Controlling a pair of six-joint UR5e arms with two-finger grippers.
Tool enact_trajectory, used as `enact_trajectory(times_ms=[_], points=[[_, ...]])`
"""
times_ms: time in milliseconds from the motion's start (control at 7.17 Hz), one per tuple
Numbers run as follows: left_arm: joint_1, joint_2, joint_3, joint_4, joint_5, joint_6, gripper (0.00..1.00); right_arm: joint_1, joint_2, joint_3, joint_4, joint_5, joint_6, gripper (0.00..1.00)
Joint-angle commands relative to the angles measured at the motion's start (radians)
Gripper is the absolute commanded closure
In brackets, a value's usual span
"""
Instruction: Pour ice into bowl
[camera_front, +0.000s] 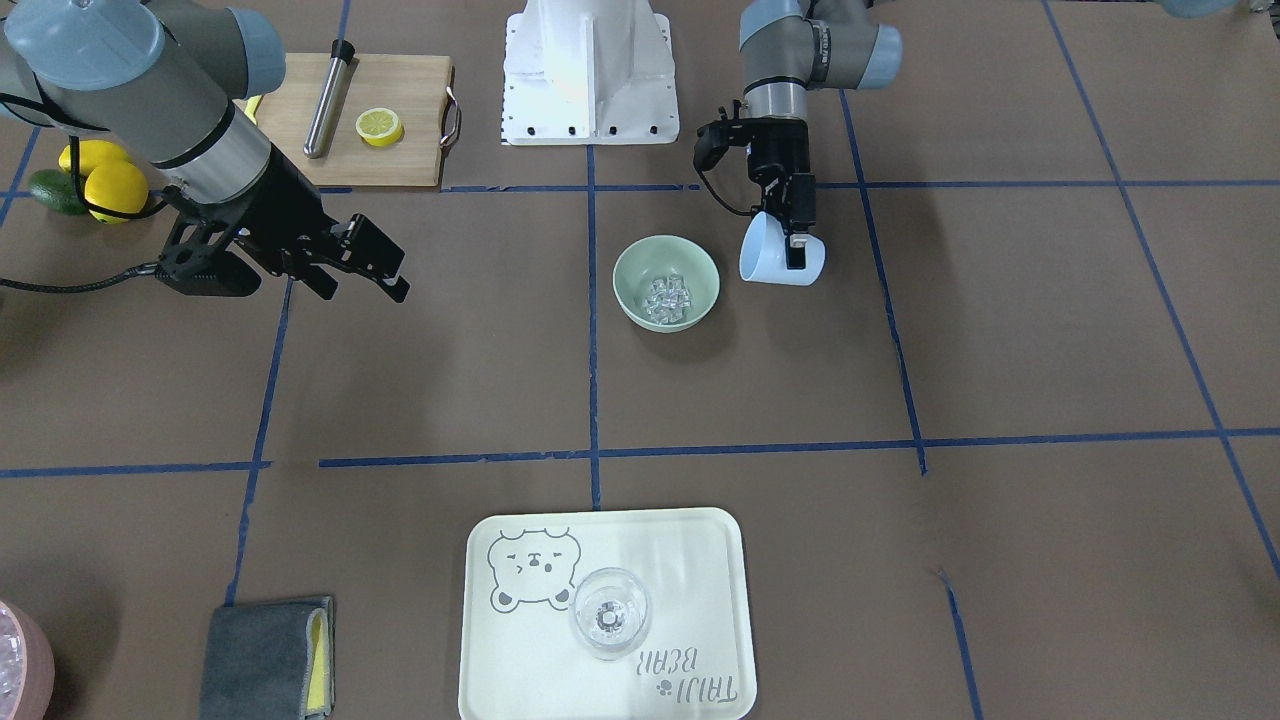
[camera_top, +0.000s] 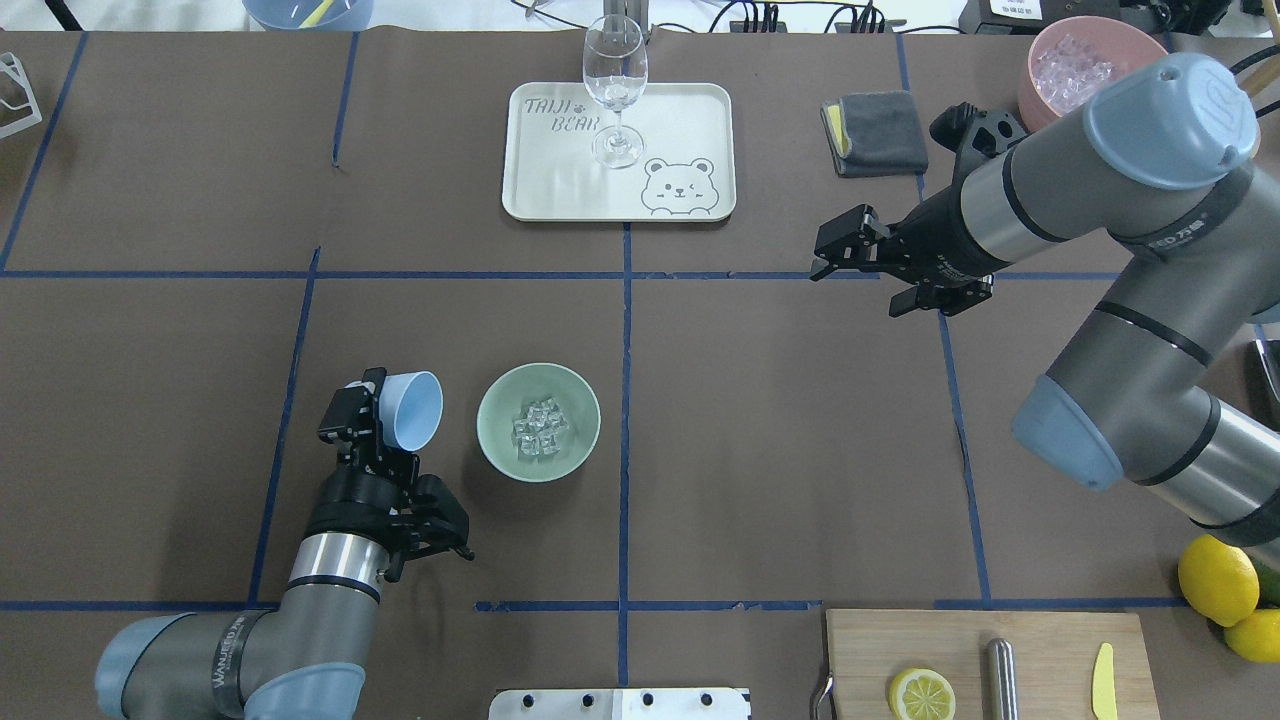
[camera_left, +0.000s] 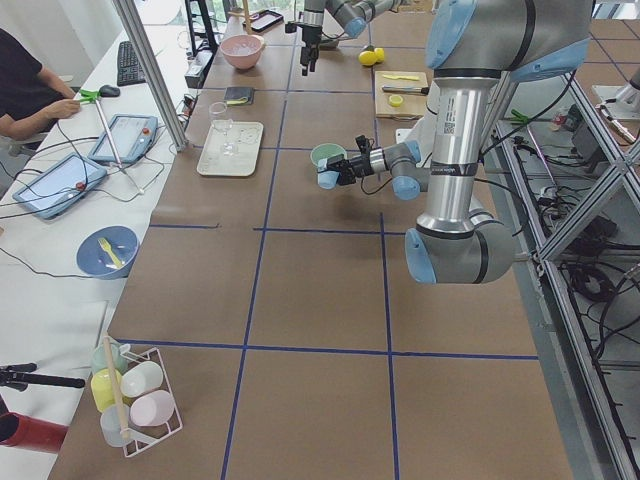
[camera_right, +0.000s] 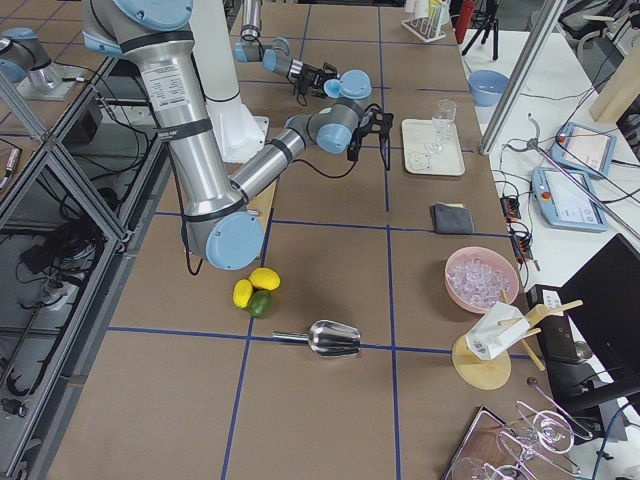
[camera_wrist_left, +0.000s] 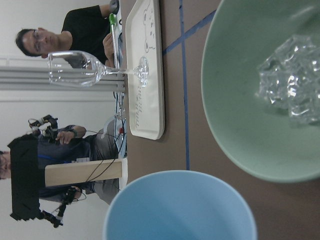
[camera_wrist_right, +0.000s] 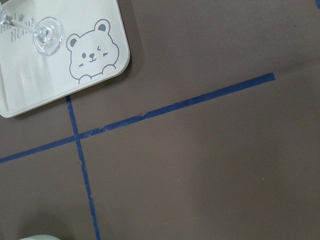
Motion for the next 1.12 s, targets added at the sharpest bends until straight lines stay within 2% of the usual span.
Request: enact_trajectory(times_ms=[0,279,419,558,698,837,977], points=[[-0.003,0.13,-0.058,-0.002,-0.003,-0.415,1.0,0.008,-0.006,-0.002,-0.001,0.002,-0.01,0.0],[-0.007,0.254,-0.083,-0.009,-0.008,-0.792,1.0,0.054,-0.043,-0.006,-0.015,0.003,-0.013,0.0],[-0.01,0.285,-0.086,-0.012,-0.047,-0.868,1.0,0.078,-0.072,-0.006,-0.014,0.005,-0.064,0.0],[-0.01,0.316,-0.084,-0.072,-0.11,-1.001,1.0,0.091,-0.097,-0.003,-0.014,0.005,-0.113,0.0],[-0.01,0.397,-0.06,-0.22,-0.117,-1.11,1.0,0.092,-0.094,-0.002,-0.015,0.003,-0.113,0.0],[-0.01,0.496,0.004,-0.455,-0.115,-1.164,1.0,0.092,-0.091,0.0,-0.015,0.003,-0.113,0.0],[-0.01,0.528,0.123,-0.667,-0.108,-1.163,1.0,0.092,-0.091,0.001,-0.014,0.003,-0.113,0.0]])
